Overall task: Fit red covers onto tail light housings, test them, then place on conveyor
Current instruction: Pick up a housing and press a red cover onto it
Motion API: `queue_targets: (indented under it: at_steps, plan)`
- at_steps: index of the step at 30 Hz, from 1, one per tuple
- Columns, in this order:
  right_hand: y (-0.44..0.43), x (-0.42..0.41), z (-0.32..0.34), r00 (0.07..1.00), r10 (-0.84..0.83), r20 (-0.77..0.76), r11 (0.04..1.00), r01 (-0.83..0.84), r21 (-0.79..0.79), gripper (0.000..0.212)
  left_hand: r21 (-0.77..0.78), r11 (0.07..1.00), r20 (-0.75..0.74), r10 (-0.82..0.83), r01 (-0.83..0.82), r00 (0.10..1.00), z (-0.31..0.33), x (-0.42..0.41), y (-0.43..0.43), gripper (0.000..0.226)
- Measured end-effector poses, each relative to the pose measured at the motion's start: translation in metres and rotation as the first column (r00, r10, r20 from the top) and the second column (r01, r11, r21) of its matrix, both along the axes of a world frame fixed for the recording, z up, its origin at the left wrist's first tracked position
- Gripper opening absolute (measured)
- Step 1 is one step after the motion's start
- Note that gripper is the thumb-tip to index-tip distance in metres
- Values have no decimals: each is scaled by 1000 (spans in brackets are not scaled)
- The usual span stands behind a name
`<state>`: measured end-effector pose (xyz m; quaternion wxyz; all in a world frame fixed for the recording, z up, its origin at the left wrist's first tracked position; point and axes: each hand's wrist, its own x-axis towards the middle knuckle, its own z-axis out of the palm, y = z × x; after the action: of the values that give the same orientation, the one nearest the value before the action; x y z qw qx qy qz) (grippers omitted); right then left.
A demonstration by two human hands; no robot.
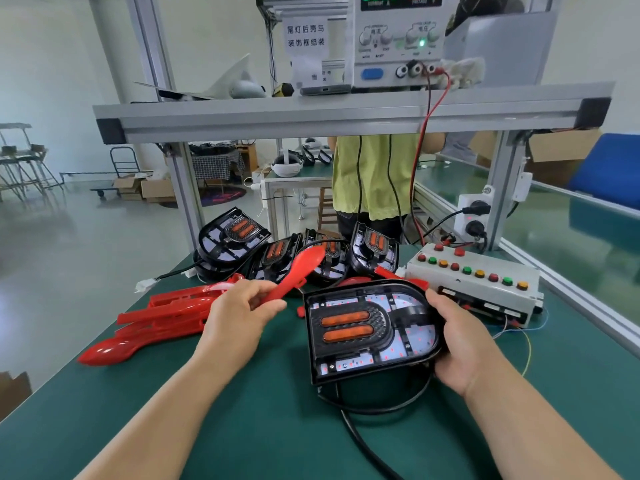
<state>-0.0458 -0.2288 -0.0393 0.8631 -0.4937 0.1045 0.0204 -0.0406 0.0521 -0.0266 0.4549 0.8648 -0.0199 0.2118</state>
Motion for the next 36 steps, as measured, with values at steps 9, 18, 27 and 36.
queue_targets:
  at_steps: [9, 18, 27, 36]
  plan:
    - [21, 0, -6, 999, -30, -42, 999, 31, 14, 40, 32, 914, 167, -404, 405, 899, 11, -31, -39, 36]
    - [23, -5, -1, 999, -18, -45, 1000, 18, 18, 49, 366, 812, 178, -541, 455, 822, 11, -40, -46, 37]
    - [23, -7, 0, 1000, -13, -19, 1000, 13, 17, 44, 454, 776, 192, -565, 438, 802, 8, -37, -45, 36]
    - [23, -8, -1, 1000, -9, 9, 999, 8, 39, 47, 419, 792, 189, -555, 444, 810, -1, -39, -50, 35]
